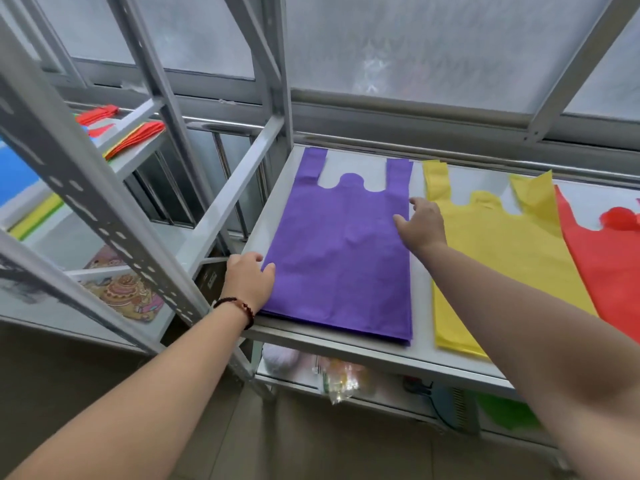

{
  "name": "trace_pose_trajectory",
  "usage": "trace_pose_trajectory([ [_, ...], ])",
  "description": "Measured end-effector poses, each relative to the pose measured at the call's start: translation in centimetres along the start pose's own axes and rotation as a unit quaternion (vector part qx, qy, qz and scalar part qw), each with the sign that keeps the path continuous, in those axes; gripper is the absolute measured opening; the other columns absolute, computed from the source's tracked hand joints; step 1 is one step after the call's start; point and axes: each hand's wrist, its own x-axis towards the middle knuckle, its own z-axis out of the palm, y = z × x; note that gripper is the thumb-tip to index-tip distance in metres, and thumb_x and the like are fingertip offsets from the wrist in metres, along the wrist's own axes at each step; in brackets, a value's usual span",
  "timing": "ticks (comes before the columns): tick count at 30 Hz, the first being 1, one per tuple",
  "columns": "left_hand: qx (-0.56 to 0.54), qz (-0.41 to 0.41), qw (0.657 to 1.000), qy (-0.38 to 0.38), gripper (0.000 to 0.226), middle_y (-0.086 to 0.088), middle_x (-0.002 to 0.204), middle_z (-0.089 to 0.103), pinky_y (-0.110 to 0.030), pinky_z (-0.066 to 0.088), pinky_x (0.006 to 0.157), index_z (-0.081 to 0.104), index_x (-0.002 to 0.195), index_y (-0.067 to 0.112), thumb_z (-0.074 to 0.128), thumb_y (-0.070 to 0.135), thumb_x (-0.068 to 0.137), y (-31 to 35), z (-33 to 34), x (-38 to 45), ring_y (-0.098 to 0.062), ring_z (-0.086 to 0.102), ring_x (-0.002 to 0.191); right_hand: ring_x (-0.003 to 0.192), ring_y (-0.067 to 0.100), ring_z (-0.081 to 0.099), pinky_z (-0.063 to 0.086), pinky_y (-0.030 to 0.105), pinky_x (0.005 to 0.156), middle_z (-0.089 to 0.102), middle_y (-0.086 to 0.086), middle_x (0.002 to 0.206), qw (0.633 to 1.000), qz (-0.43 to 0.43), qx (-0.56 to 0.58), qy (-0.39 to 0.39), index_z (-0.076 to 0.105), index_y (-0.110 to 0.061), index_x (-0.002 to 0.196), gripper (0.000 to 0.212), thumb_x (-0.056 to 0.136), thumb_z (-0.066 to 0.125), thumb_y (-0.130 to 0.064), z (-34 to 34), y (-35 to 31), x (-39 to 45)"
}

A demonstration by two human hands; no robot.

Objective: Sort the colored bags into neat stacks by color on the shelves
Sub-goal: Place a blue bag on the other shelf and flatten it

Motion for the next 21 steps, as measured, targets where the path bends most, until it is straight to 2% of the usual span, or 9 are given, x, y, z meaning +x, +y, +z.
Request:
trace_pose_trajectory([
  [2,0.016,0.027,0.999,-0.005,0.044,-0.018,0.139,0.040,-0.031,0.030,0.109,0.047,0.132,0.003,0.049,0.022,0.093,0.6,-0.9,-0.7,-0.031,0.045,0.126,0.126,0.030,0.046,0.035,0.033,0.105,0.050,0.019,0.134,0.997,-0.065,-0.024,-0.026,0.044,-0.001,0.136,0.051,0.090,0.056,-0.017,-0.7,-0.8,-1.2],
  [5,0.054,0.083,0.995,-0.019,0.043,-0.017,0.138,0.046,-0.031,0.029,0.111,0.048,0.132,0.003,0.049,0.021,0.093,1.3,-2.7,-1.9,-0.028,0.042,0.130,0.123,0.027,0.051,0.037,0.030,0.103,0.054,0.016,0.133,0.987,-0.142,-0.056,-0.059,0.047,-0.002,0.135,0.049,0.089,0.058,-0.017,-1.6,-2.6,-3.9],
  [10,0.080,0.155,0.984,-0.046,0.041,-0.013,0.134,0.054,-0.029,0.035,0.106,0.052,0.130,0.006,0.049,0.023,0.093,0.7,-6.4,-5.7,-0.025,0.050,0.125,0.126,0.025,0.050,0.037,0.030,0.104,0.054,0.013,0.136,0.964,-0.227,-0.101,-0.092,0.046,-0.004,0.136,0.052,0.088,0.060,-0.019,-2.5,-6.4,-9.9],
  [14,0.083,0.164,0.981,-0.065,0.038,-0.010,0.125,0.061,-0.033,0.045,0.100,0.055,0.126,0.008,0.050,0.025,0.092,-3.1,-10.1,-9.8,-0.025,0.058,0.114,0.126,0.025,0.049,0.036,0.031,0.105,0.053,0.013,0.138,0.947,-0.277,-0.118,-0.111,0.045,-0.005,0.137,0.054,0.088,0.060,-0.020,-2.1,-10.1,-16.3],
  [17,0.093,0.155,0.983,-0.038,0.029,-0.011,0.113,0.066,-0.036,0.051,0.090,0.061,0.114,0.010,0.050,0.023,0.092,-7.6,-13.8,-13.0,-0.023,0.061,0.099,0.126,0.026,0.050,0.036,0.032,0.105,0.054,0.014,0.136,0.931,-0.317,-0.125,-0.128,0.047,-0.005,0.136,0.053,0.087,0.062,-0.019,-0.9,-13.2,-21.3],
  [19,0.109,0.134,0.985,-0.007,0.030,-0.012,0.118,0.063,-0.040,0.049,0.095,0.060,0.116,0.010,0.049,0.024,0.092,-10.9,-17.0,-14.9,-0.025,0.059,0.106,0.124,0.027,0.051,0.036,0.030,0.103,0.055,0.014,0.135,0.919,-0.348,-0.126,-0.135,0.050,-0.006,0.134,0.052,0.086,0.062,-0.019,0.1,-15.9,-24.7],
  [21,0.135,0.110,0.984,0.031,0.039,-0.012,0.129,0.056,-0.043,0.046,0.101,0.052,0.128,0.012,0.050,0.025,0.092,-14.1,-20.4,-16.4,-0.027,0.054,0.118,0.121,0.028,0.054,0.038,0.029,0.101,0.057,0.016,0.132,0.907,-0.379,-0.121,-0.137,0.052,-0.006,0.132,0.050,0.085,0.063,-0.017,1.3,-18.8,-27.7],
])
